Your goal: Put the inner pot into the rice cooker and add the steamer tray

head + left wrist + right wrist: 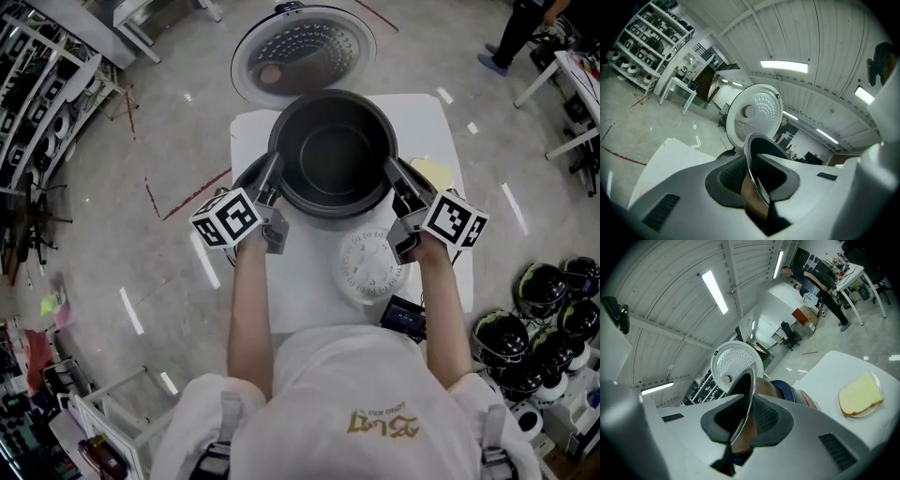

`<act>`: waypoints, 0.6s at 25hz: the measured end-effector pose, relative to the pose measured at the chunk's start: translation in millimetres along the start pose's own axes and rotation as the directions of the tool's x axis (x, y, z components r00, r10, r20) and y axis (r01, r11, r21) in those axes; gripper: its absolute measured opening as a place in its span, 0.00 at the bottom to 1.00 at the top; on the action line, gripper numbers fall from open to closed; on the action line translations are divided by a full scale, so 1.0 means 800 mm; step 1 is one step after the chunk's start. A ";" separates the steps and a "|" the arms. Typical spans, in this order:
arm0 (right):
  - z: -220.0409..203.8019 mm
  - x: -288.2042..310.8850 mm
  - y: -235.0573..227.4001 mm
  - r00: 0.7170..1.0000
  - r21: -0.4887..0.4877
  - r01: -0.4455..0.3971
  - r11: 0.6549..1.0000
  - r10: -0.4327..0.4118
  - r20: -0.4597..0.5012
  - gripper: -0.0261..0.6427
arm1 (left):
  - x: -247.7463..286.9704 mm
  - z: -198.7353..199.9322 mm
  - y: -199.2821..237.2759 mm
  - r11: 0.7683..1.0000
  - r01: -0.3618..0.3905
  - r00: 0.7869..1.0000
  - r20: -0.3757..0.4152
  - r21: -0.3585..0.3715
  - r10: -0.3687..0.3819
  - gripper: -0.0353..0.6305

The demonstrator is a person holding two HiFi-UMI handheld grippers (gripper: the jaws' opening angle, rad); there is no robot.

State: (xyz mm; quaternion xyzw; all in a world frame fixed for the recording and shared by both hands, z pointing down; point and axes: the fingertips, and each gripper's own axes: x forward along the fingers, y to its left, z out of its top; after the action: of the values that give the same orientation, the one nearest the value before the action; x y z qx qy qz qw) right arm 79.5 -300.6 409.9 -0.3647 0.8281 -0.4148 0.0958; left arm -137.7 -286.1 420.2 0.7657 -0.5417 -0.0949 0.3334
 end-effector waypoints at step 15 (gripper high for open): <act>-0.030 0.014 -0.047 0.982 -0.166 0.092 0.982 -0.116 -0.145 0.18 | 0.025 -0.039 0.027 0.977 -0.112 0.981 -0.137 0.182 0.138 0.21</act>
State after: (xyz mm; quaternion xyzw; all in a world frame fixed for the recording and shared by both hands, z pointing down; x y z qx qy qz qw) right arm 79.8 -308.5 454.9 -0.3809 0.8432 -0.3789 -0.0199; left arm -130.4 -294.9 461.4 0.7611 -0.5687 0.0312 0.3104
